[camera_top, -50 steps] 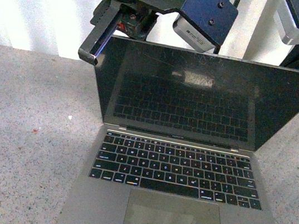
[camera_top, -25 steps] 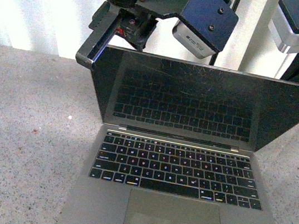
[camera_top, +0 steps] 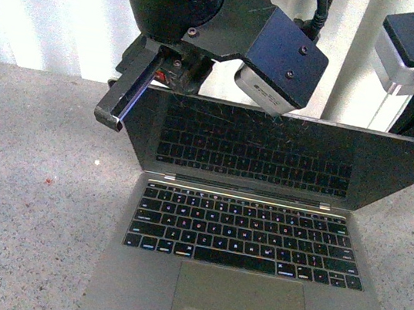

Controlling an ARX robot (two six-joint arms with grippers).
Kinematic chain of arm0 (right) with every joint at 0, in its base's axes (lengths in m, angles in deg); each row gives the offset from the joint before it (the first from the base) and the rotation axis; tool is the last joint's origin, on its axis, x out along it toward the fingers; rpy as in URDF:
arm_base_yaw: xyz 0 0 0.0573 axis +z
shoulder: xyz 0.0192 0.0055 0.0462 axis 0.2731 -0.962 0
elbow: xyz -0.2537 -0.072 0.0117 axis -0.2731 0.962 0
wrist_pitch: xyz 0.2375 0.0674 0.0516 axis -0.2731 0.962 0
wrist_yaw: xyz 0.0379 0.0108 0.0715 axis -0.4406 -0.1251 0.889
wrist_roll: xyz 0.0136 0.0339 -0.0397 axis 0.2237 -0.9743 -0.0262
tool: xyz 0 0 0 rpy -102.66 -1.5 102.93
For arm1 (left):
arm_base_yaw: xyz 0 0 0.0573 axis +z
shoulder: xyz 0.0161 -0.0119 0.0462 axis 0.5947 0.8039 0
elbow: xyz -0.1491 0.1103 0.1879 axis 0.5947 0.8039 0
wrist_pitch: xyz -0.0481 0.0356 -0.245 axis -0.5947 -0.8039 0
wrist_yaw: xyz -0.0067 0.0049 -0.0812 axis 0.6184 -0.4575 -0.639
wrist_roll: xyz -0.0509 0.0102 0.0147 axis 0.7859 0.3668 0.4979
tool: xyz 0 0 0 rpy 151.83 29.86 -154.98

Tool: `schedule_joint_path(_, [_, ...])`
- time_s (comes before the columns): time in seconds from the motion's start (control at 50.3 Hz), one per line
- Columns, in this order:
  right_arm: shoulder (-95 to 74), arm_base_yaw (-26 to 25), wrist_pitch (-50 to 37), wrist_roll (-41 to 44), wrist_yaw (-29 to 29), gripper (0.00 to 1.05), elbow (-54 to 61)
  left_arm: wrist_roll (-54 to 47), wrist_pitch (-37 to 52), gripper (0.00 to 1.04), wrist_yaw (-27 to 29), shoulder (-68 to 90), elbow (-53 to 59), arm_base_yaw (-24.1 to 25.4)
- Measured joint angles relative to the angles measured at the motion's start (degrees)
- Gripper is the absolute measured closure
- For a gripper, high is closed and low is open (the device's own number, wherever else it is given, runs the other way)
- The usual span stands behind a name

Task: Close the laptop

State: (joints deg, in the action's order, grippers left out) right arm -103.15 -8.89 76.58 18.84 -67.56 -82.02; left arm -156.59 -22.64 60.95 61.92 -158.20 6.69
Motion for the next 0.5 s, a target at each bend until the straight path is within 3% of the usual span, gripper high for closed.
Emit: schedule_joint_path(0.497, [1.5,1.1,-1.8,-1.6,0.3,1.02,5.8,2.6,0.9,1.01,-2.1,-1.4,5.3,-1.3])
